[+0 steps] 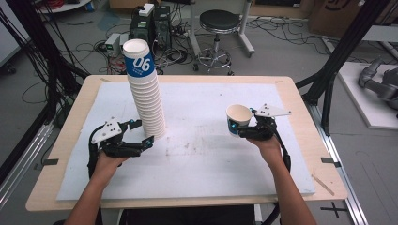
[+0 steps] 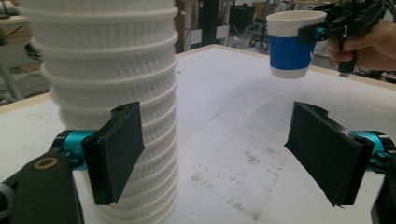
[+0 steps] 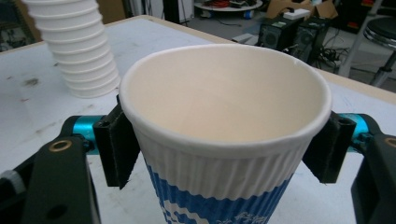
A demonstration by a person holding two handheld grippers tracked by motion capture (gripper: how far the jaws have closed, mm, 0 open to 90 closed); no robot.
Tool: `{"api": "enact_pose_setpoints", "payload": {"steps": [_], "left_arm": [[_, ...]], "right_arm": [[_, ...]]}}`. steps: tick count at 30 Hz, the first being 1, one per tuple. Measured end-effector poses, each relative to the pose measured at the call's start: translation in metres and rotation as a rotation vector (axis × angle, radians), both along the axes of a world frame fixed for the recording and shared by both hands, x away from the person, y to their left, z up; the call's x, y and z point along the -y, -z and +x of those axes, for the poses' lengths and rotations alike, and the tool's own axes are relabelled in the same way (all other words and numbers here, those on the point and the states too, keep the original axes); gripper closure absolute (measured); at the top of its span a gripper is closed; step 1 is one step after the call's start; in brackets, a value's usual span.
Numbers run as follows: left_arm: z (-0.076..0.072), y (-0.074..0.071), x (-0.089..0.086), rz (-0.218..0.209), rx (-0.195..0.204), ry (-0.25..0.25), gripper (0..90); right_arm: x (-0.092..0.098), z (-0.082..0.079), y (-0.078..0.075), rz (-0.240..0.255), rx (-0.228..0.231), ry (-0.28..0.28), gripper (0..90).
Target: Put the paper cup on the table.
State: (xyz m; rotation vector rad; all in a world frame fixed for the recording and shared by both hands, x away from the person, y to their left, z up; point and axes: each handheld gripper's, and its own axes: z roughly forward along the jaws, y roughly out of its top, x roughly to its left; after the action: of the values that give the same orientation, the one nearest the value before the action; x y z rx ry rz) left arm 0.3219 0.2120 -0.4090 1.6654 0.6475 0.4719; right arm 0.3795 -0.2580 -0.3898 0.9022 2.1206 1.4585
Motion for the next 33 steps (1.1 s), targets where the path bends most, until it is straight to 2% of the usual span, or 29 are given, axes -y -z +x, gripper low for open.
{"api": "enact_pose_setpoints", "payload": {"steps": [5,8,11,15,20,26,30,31,33], "left_arm": [[0.003,0.004,-0.003,0.001,-0.011,-0.017,18.5],[0.003,0.006,-0.002,0.007,-0.018,-0.021,18.5],[0.004,0.008,-0.002,0.010,-0.029,-0.020,18.5],[0.004,0.009,-0.003,0.011,-0.039,-0.023,18.5],[0.003,0.010,-0.002,0.010,-0.046,-0.027,18.5],[0.004,0.011,-0.003,0.011,-0.056,-0.025,18.5],[0.004,0.012,-0.006,0.006,-0.056,-0.036,18.5],[0.004,0.011,-0.007,0.003,-0.056,-0.040,18.5],[0.004,0.012,-0.008,-0.003,-0.060,-0.038,18.5]], "right_arm": [[-0.001,0.013,0.011,-0.011,-0.030,0.061,24.5],[-0.002,0.022,0.021,-0.017,-0.074,0.095,24.1],[-0.004,0.026,0.032,-0.031,-0.112,0.101,23.0],[0.000,0.023,0.039,-0.003,-0.118,0.109,21.5],[0.003,0.015,0.039,-0.036,-0.116,0.105,19.3],[0.011,0.011,0.043,-0.039,-0.142,0.100,19.4],[0.015,0.009,0.046,-0.083,-0.165,0.090,19.4],[0.015,0.008,0.046,-0.109,-0.158,0.089,19.4],[0.016,0.006,0.045,-0.119,-0.159,0.090,19.5]]}}
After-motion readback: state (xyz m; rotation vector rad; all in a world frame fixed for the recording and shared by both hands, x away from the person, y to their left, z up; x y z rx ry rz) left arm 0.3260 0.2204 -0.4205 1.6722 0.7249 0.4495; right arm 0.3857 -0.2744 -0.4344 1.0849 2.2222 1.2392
